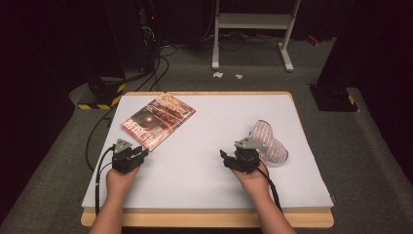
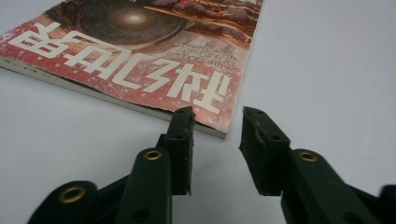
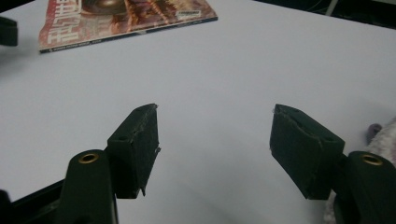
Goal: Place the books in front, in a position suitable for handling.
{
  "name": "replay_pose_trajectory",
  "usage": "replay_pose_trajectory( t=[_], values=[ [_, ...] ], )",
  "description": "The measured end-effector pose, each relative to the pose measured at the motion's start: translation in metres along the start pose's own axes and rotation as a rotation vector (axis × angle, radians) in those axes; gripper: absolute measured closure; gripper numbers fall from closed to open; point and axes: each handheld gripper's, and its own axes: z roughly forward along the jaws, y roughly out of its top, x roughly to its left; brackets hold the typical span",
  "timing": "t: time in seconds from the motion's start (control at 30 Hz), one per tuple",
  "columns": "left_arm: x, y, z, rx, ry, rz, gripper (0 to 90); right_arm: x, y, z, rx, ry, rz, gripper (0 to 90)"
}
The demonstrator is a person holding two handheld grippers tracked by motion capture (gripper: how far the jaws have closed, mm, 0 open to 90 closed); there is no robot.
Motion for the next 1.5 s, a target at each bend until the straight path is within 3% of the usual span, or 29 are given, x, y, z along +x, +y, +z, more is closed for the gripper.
replay_pose_trajectory(
  t=[0.13, 0.27, 0.4, 0.7, 0.8, 0.9, 0.93, 1.1, 1.2, 1.3, 1.5],
  values=[
    [0.016, 0.013, 0.006, -0.004, 0.034, -0.010, 67.4, 0.004, -0.005, -0.003, 0.000, 0.018, -0.011, 32.5],
    [0.038, 0.022, 0.015, -0.020, 0.062, -0.067, 54.8, 0.005, -0.008, -0.006, -0.013, 0.034, -0.012, 32.9],
    [0.056, 0.034, 0.030, 0.000, 0.102, -0.053, 45.6, 0.004, -0.011, -0.005, -0.010, 0.043, -0.010, 32.9],
    [0.075, 0.064, 0.067, 0.027, 0.142, -0.051, 33.6, 0.005, -0.018, -0.004, -0.001, 0.072, -0.003, 33.0],
    [0.082, 0.072, 0.080, 0.043, 0.160, -0.073, 30.9, 0.006, -0.020, -0.004, 0.005, 0.086, -0.004, 33.0],
    [0.090, 0.077, 0.090, 0.070, 0.158, -0.121, 28.9, 0.007, -0.022, -0.004, 0.007, 0.097, -0.009, 33.1],
    [0.092, 0.079, 0.094, 0.088, 0.158, -0.132, 27.6, 0.008, -0.023, -0.004, 0.010, 0.101, -0.007, 33.1],
    [0.103, 0.078, 0.099, 0.079, 0.183, -0.171, 27.3, 0.009, -0.025, -0.004, 0.014, 0.115, -0.001, 33.4],
    [0.108, 0.074, 0.101, 0.107, 0.192, -0.170, 27.0, 0.009, -0.025, -0.004, 0.014, 0.123, -0.001, 33.5],
    [0.114, 0.070, 0.103, 0.123, 0.163, -0.205, 26.1, 0.011, -0.026, -0.003, 0.018, 0.124, 0.000, 33.6],
    [0.108, 0.068, 0.097, 0.151, 0.130, -0.158, 27.7, 0.013, -0.026, -0.002, 0.024, 0.123, 0.002, 33.7]
  ],
)
